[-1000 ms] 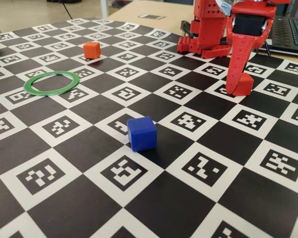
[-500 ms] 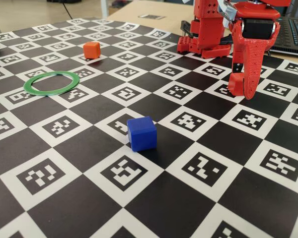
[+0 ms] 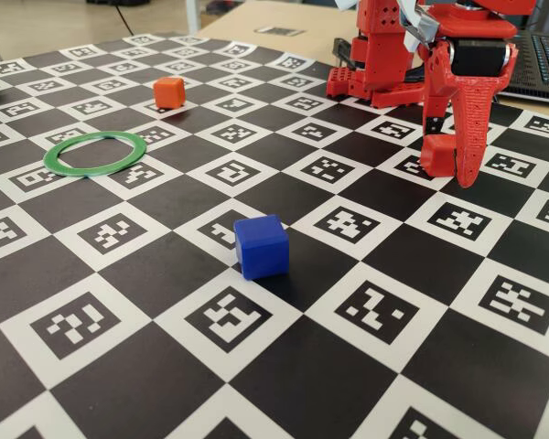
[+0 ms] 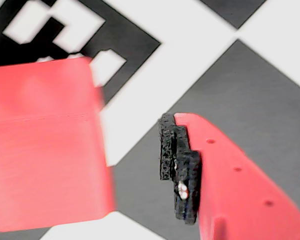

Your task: Grab the red cube then put it in the green circle then put the blue cube on top and finally the orange cube on top

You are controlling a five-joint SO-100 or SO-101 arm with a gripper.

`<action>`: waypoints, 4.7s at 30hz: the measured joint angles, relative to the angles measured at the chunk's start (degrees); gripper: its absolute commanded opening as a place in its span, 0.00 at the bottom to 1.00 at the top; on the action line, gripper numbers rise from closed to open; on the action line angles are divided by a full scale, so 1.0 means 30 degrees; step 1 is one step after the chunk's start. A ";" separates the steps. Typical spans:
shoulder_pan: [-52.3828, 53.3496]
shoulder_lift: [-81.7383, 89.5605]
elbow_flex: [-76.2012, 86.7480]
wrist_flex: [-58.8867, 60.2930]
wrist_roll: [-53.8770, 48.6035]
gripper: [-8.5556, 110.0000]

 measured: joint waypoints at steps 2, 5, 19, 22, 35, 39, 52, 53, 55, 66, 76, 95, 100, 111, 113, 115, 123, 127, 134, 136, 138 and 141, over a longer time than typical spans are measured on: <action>0.0000 0.0000 -0.0029 0.0000 0.0000 0.52; 0.0000 0.0000 -0.0029 -0.0146 0.0000 0.51; 0.0000 0.0000 -0.0029 -0.0762 0.0000 0.24; 0.0146 0.0000 -0.0029 -0.0791 0.0000 0.20; 0.0498 0.0000 -0.0029 -0.0762 0.0000 0.14; 0.1318 0.0000 -0.1289 0.0557 -0.0527 0.13; 0.7822 0.1143 -0.9170 0.8906 -0.1729 0.14; 0.8555 0.1143 -0.9727 0.9346 -0.1875 0.14; 1.0137 0.1143 -1.0693 1.0049 -0.2168 0.14; 1.7666 -0.1934 -1.5586 1.1719 -0.7617 0.12; 2.0361 -0.8115 -2.1387 1.1719 -0.8613 0.12; 2.3613 -2.0010 -3.2812 1.1895 -0.9404 0.13; 2.3906 -2.1006 -3.3398 1.1279 -0.9463 0.13; 2.3936 -2.1562 -3.3398 1.0723 -0.9463 0.13; 2.3936 -2.1562 -3.3398 1.0664 -0.9463 0.13; 2.3936 -2.1562 -3.3398 1.0664 -0.9463 0.13; 2.3936 -2.1562 -3.3398 1.0664 -0.9463 0.13; 2.3936 -2.1562 -3.3398 1.0664 -0.9463 0.13; 2.3936 -2.1562 -3.2578 1.0195 -0.9463 0.13; 2.3936 -2.1562 -3.2402 1.0020 -0.9463 0.13; 2.3936 -2.1562 -3.2344 0.9990 -0.9463 0.13; 2.3936 -2.1562 -3.2344 0.9990 -0.9434 0.15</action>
